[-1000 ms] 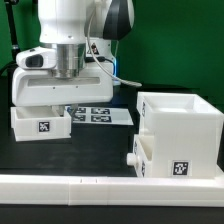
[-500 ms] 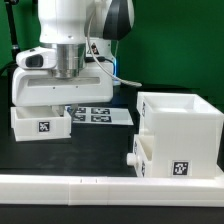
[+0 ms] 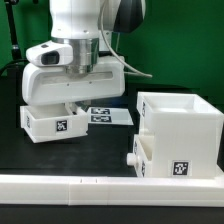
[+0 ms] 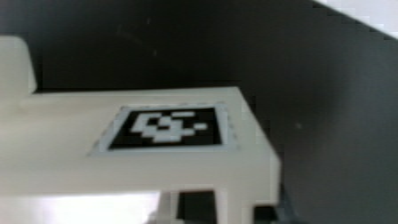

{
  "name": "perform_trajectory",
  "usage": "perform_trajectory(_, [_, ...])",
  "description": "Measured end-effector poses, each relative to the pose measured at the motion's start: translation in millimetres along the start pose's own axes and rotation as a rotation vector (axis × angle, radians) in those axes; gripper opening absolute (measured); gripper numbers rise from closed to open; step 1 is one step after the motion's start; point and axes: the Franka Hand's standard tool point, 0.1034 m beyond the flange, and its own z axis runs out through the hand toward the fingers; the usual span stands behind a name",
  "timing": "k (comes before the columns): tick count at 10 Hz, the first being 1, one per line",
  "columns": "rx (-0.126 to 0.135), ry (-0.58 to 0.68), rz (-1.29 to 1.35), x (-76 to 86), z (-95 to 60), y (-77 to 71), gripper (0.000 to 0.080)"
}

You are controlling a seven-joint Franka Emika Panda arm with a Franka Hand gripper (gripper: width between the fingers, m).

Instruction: Assemble drawer

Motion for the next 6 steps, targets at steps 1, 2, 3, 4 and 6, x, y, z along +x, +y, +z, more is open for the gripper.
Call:
perform_trajectory(1, [0.005,-0.007,-0.027,6.6,-7.9,2.8,0.0042])
perform_trajectory(2, [0.001,-0.001,-0.048,6.3,-5.8,3.0,0.0042])
perform_trajectory(3, [0.003,-0.004,-0.127,5.4,-4.4,2.7,0.0042])
perform_trajectory(4, [0.003,-0.003,-0.198,5.7,-4.6,3.0,0.0042])
perform_trajectory(6, [0.000,-0.007,-0.423,7.3,-5.7,8.8,0.0042])
